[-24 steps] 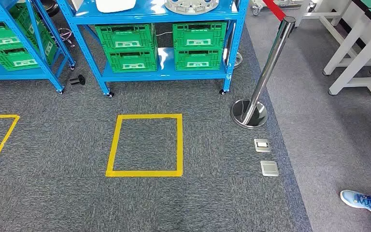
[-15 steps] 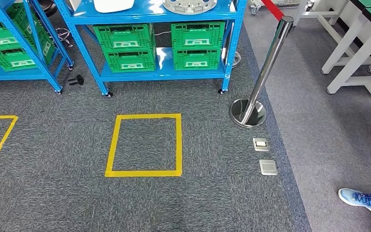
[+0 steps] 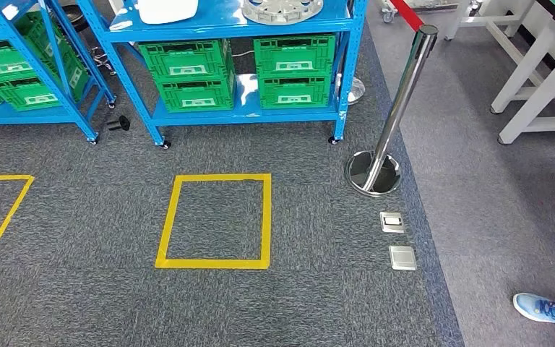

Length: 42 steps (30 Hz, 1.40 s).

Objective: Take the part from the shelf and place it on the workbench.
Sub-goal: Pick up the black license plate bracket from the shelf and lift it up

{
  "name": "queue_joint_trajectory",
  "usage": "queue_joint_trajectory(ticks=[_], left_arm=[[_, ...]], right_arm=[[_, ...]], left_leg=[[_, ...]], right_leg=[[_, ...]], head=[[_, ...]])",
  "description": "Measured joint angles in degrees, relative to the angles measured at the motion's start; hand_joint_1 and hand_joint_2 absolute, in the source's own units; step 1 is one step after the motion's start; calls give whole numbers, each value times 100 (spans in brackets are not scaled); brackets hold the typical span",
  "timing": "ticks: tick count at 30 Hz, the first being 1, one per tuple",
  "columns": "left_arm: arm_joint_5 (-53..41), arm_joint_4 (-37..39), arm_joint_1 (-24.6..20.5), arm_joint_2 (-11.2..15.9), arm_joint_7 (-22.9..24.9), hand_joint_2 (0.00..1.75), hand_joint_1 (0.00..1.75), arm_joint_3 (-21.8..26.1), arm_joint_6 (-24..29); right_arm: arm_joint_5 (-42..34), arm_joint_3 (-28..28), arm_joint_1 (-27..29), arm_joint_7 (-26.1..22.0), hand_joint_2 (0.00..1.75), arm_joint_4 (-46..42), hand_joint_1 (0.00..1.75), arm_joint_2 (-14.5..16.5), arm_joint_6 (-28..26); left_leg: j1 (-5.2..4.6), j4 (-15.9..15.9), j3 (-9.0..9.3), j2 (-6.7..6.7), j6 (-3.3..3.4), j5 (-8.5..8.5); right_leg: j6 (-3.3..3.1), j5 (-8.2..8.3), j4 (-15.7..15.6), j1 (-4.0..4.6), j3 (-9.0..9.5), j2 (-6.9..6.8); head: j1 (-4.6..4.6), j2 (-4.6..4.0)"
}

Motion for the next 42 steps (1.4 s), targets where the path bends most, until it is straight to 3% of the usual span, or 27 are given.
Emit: queue_joint_trajectory(ticks=[1,3,4,5,6,7,9,10,13,15,17,19,20,21,23,25,26,28,31,32,34,35,36,37,39,40,42], left_arm=[[-1,150,159,2,1,0,0,-1,0],[-1,454,429,6,4,0,0,-1,0],[-1,594,544,9,5,0,0,-1,0],[-1,710,633,14,7,0,0,-1,0],[-2,794,683,18,7,0,0,-1,0],[-2,844,683,22,3,0,0,-1,1],[-3,858,530,31,-10,0,0,-2,1],[-3,830,392,34,-19,0,0,-3,0],[-3,587,-99,30,-41,0,0,-5,-1],[-3,329,-423,17,-50,0,0,-4,0],[-3,50,-754,8,-58,0,0,-3,1],[-3,-222,-1035,8,-60,0,0,-2,2],[-3,-334,-1119,8,-60,0,0,-2,2],[-3,-417,-1158,8,-58,0,0,-2,2],[-3,-483,-1106,5,-50,0,0,-2,1],[-3,-450,-905,-2,-35,0,0,-1,0],[-3,-401,-766,-7,-28,0,0,-1,0],[-3,-237,-457,-14,-16,0,0,-2,0],[-3,112,45,-19,-4,0,0,-4,-1],[-2,258,197,-16,-3,0,0,-5,-1],[-1,568,462,-3,-1,0,0,-3,0],[-1,697,571,6,2,0,0,-3,1],[-2,788,641,13,4,0,0,-3,1],[-2,842,659,19,3,0,0,-3,2],[-3,854,515,22,-11,0,0,-4,2],[-3,822,376,19,-21,0,0,-4,1],[-3,681,44,7,-36,0,0,-4,0]], right_arm=[[0,-1,-153,-2,0,-153,0,2,-2],[0,-1,-412,-3,0,-442,0,1,-3],[0,-2,-509,-3,0,-575,0,1,-4],[0,-2,-573,-3,0,-690,0,0,-5],[0,-3,-601,-3,0,-776,0,-1,-5],[0,-3,-587,-1,0,-828,0,-1,-6],[0,-3,-446,5,0,-840,0,2,-6],[0,-3,-329,9,0,-808,0,5,-6],[0,-2,128,26,0,-574,0,9,-4],[0,2,463,33,0,-346,0,14,-2],[0,2,761,36,0,-62,0,8,-3],[0,-1,1025,42,0,234,0,-14,-5],[0,-1,1131,46,0,350,0,-22,-5],[0,-1,1196,48,0,435,0,-29,-4],[0,-1,1163,45,0,504,0,-33,-4],[0,1,941,32,0,477,0,-37,-4],[0,2,797,24,0,426,0,-37,-4],[0,3,485,11,0,245,0,-35,-4],[0,1,-16,-2,0,-147,0,-16,-4],[0,0,-175,-6,0,-296,0,-10,-4],[0,-1,-447,-9,0,-587,0,-12,-4],[0,-1,-535,-9,0,-709,0,-13,-4],[0,-1,-581,-9,0,-797,0,-13,-4],[0,-1,-579,-9,0,-849,0,-14,-4],[0,-3,-430,4,0,-851,0,-15,-5],[0,-4,-304,10,0,-810,0,-17,-5],[0,-3,7,24,0,-657,0,-19,-5]], left_leg=[[-3,259,-126,63,-1,-131],[-32,1069,-575,155,20,-457],[-48,1429,-804,165,40,-548],[-66,1623,-961,167,71,-531],[-90,1593,-1014,167,115,-391],[-121,1347,-964,170,172,-153],[-198,639,-710,208,301,288],[-229,391,-598,234,343,392],[-274,195,-492,250,387,400],[-250,91,-431,218,422,422],[-223,12,-357,176,458,429],[-228,5,-315,111,482,392],[-232,6,-286,77,486,367],[-236,6,-248,52,484,339],[-242,6,-153,39,467,270],[-253,5,-100,63,429,182],[-255,1,-91,76,408,146],[-251,-20,-70,89,363,102],[-244,176,-112,116,276,-33],[-235,445,-242,126,245,-159],[-204,1183,-675,140,192,-433],[-189,1451,-863,143,172,-470],[-177,1532,-969,148,157,-392],[-167,1396,-975,157,143,-198],[-151,716,-754,198,123,303],[-153,422,-632,216,140,450],[-174,195,-524,232,217,485]], right_leg=[[-35,-12,-6,12,18,-3],[-84,-44,-7,57,42,-1],[-102,-65,-7,86,58,6],[-115,-89,-7,114,84,14],[-121,-118,-8,143,123,20],[-123,-151,-10,167,174,16],[-114,-218,-30,204,270,-23],[-98,-240,-47,213,299,-49],[-16,-260,-120,213,350,-112],[39,-319,-71,210,363,-107],[80,-546,407,206,114,-74],[102,-802,1179,205,-365,-65],[107,-813,1415,204,-544,-64],[105,-710,1444,204,-625,-64],[74,-221,851,211,-450,-65],[13,100,160,230,-149,-75],[-17,137,-17,243,-61,-84],[-64,91,-75,266,-24,-96],[-132,90,-191,212,75,-79],[-149,82,-223,189,122,-69],[-153,25,-235,174,194,-18],[-141,-15,-234,166,236,19],[-120,-60,-233,155,291,48],[-96,-109,-231,141,358,60],[-39,-220,-235,118,498,28],[-4,-274,-235,118,546,3],[71,-321,-250,128,595,-33]], head=[[-38,0],[-102,0],[-119,0],[-130,0],[-140,0],[-147,0],[-149,0],[-146,0],[-139,0],[-127,0],[-86,0],[-39,0],[-16,0],[5,0],[43,0],[57,0],[55,0],[49,0],[26,0],[3,0],[-49,0],[-68,0],[-86,0],[-100,0],[-123,0],[-142,0],[-156,0]])
